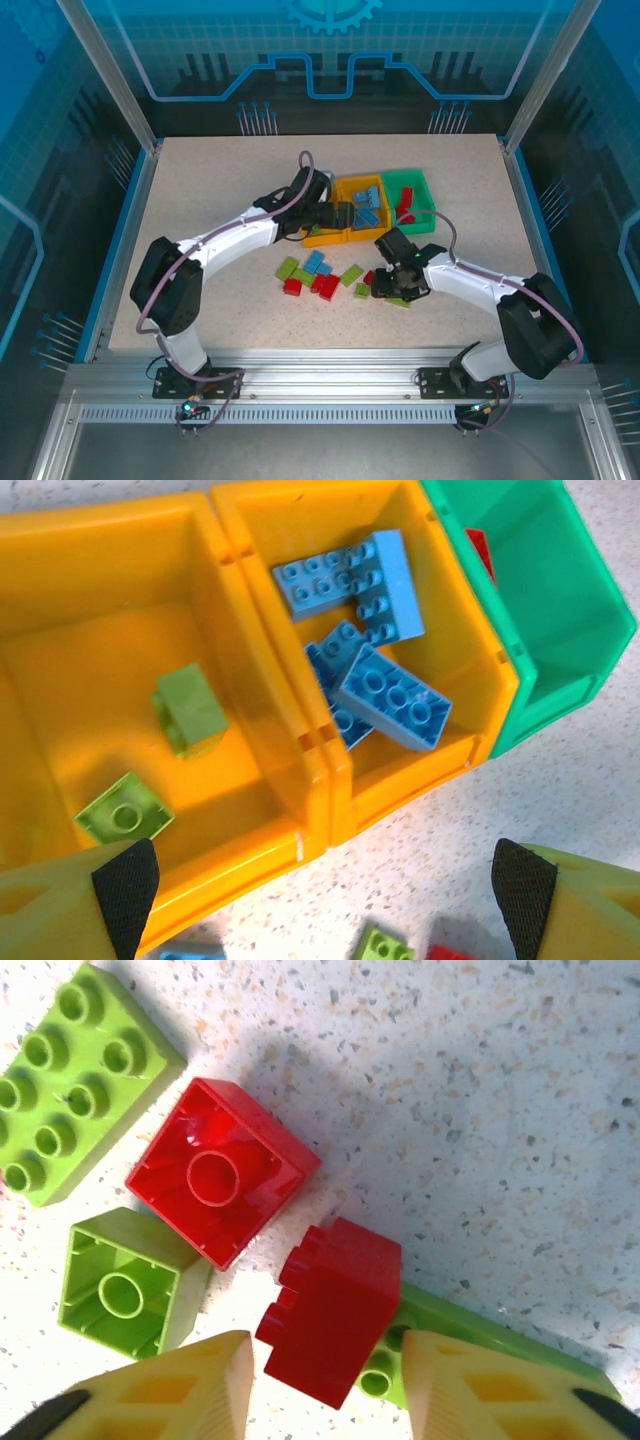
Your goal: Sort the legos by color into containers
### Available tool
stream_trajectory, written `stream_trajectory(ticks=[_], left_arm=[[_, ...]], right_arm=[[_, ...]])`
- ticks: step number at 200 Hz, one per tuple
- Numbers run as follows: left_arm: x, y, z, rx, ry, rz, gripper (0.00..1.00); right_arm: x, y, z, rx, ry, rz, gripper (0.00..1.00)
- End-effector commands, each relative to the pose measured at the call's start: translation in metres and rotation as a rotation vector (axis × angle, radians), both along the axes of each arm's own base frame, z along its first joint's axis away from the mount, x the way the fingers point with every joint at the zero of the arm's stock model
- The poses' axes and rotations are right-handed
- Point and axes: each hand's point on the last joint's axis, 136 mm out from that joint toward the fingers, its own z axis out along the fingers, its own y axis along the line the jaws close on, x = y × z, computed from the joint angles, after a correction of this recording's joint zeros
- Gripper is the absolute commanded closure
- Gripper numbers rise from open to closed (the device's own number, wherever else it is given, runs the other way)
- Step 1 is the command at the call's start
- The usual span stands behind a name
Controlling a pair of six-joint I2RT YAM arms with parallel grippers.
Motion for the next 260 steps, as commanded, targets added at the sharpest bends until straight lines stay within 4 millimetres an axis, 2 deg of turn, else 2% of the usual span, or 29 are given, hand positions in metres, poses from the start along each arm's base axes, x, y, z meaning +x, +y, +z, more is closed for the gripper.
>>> stream_trajectory(ticks=[1, 25, 54, 66, 70, 86, 97, 119, 144, 173, 226, 260], left_arm=[[-0.005, 0.015, 0.004, 0.012, -0.021, 0.051, 0.09], [-0.014, 0.028, -0.006, 0.052, -0.002, 0.071, 0.08], [-0.023, 0.039, -0.007, 0.062, -0.002, 0.092, 0.08], [-0.026, 0.042, -0.006, 0.065, -0.004, 0.095, 0.08], [-0.028, 0.043, -0.007, 0.069, -0.003, 0.096, 0.08], [-0.031, 0.048, -0.009, 0.081, 0.000, 0.102, 0.08], [-0.033, 0.050, -0.009, 0.085, 0.003, 0.105, 0.08], [-0.036, 0.055, -0.012, 0.093, 0.005, 0.117, 0.08], [-0.040, 0.056, -0.016, 0.095, 0.015, 0.116, 0.08], [-0.042, 0.059, -0.017, 0.102, 0.017, 0.118, 0.07], [-0.047, 0.064, -0.018, 0.097, 0.016, 0.135, 0.06], [-0.050, 0.066, -0.019, 0.098, 0.018, 0.136, 0.06]], right_arm=[[0.004, 0.000, 0.012, -0.023, -0.028, 0.016, 0.62], [0.010, -0.007, 0.030, -0.041, -0.069, 0.023, 0.67], [0.025, -0.018, 0.057, -0.013, -0.136, -0.003, 0.69], [0.030, -0.027, 0.061, -0.008, -0.146, -0.021, 0.70], [0.038, -0.026, 0.071, 0.006, -0.169, -0.020, 0.70], [0.041, -0.025, 0.077, 0.017, -0.158, -0.004, 0.66], [0.037, -0.020, 0.075, 0.020, -0.133, 0.009, 0.63], [0.022, -0.015, 0.057, 0.025, -0.077, -0.001, 0.54], [0.007, -0.011, 0.033, 0.047, -0.027, -0.030, 0.51], [0.002, -0.004, 0.023, 0.044, -0.008, -0.024, 0.47], [-0.002, 0.003, 0.003, 0.021, 0.048, 0.005, 0.48], [0.001, 0.002, -0.006, -0.010, 0.065, 0.013, 0.59]])
